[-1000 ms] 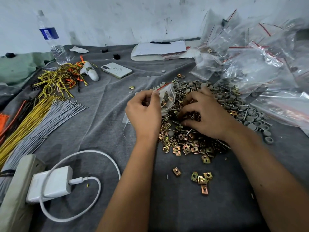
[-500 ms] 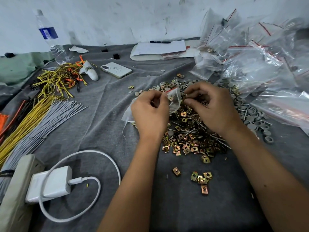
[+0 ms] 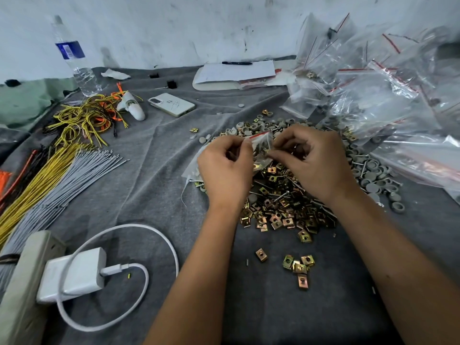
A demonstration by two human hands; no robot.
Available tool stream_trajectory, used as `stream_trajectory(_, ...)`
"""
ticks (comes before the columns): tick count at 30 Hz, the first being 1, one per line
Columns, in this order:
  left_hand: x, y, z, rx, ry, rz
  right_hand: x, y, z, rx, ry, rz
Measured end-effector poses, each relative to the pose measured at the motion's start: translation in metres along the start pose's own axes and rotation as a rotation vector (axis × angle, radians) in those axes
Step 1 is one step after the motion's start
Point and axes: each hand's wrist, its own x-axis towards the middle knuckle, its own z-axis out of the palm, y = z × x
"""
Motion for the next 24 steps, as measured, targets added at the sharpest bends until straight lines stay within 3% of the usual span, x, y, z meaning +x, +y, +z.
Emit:
stream_trajectory(4, 0.002, 0.002, -0.002, -0.067, 0.033, -0.051, 0.001, 0.003, -0.001, -0.098, 0.024, -0.017)
stream_trajectory(9, 0.004, 0.0, -0.004, -0.138, 0.083, -0.114, 0.001, 0.012, -0.002, -0.528, -0.4, 0.057)
stream_trajectory(14, 0.005, -0.001, -0.004, -0.169, 0.1, -0.127, 0.002, 0.012, -0.001, -0.521, -0.49, 0.076)
stream_trajectory(18, 0.005, -0.003, -0.004, -0.167, 0.095, -0.124, 0.001, 0.011, 0.001, -0.442, -0.395, 0.084)
stream_trajectory(22, 0.004, -0.002, -0.004, -0.088, 0.067, -0.05, 0.002, 0.004, -0.001, -0.111, -0.152, 0.165)
stream_trajectory(24, 0.001, 0.0, -0.002, -0.007, 0.023, 0.006, 0.002, 0.003, 0.0, 0.105, -0.109, 0.22)
